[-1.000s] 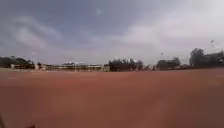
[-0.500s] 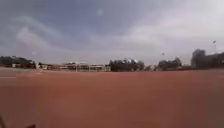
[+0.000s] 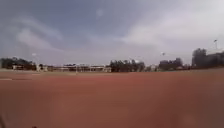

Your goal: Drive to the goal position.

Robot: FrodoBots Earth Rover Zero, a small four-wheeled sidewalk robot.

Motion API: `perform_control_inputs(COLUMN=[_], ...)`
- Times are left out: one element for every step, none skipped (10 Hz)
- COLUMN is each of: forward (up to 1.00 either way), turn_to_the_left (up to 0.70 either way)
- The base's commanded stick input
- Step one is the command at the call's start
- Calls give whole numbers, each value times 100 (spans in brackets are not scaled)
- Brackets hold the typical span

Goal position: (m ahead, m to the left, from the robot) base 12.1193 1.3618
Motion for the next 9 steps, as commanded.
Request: perform_control_inputs(forward=[70,70,70,0,0,0,0,0,0], turn_to_the_left=[0,0,0,0,0,0,0,0,0])
